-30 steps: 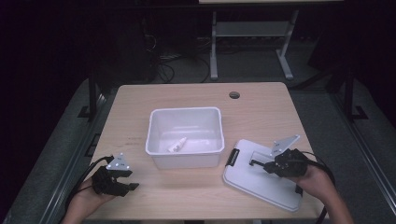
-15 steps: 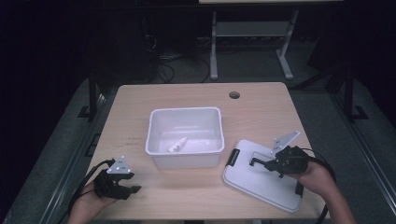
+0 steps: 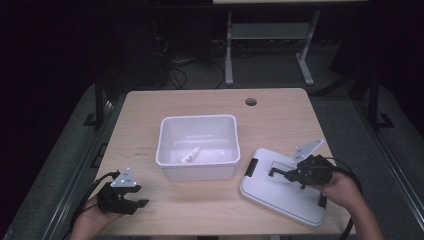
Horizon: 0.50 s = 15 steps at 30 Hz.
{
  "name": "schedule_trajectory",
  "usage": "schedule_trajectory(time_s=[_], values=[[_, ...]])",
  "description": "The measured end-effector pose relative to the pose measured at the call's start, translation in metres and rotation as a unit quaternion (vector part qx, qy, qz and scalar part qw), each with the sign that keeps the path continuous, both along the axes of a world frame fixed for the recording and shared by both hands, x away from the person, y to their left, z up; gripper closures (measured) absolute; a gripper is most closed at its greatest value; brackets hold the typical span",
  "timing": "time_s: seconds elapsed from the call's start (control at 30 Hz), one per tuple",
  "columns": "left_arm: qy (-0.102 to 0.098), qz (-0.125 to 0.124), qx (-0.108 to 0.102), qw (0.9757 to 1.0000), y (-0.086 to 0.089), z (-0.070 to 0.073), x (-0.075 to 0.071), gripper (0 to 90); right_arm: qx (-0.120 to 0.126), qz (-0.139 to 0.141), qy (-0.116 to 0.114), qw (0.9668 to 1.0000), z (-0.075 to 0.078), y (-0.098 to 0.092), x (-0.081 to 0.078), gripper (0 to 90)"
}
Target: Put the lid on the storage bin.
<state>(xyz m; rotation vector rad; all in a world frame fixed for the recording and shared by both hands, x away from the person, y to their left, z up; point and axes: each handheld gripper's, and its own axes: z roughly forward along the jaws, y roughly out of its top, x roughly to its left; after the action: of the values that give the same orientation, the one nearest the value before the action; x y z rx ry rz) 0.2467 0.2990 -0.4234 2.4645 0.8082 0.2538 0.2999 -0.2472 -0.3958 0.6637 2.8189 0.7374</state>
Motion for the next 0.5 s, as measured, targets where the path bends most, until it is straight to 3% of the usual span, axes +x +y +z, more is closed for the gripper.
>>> schedule_trajectory(time_s=[0.5], values=[[-0.002,-0.004,-0.007,1.0000,0.000,0.001,-0.002,41.4,0.002,-0.004,-0.021,0.9998,0.024,-0.009,-0.006,84.3]])
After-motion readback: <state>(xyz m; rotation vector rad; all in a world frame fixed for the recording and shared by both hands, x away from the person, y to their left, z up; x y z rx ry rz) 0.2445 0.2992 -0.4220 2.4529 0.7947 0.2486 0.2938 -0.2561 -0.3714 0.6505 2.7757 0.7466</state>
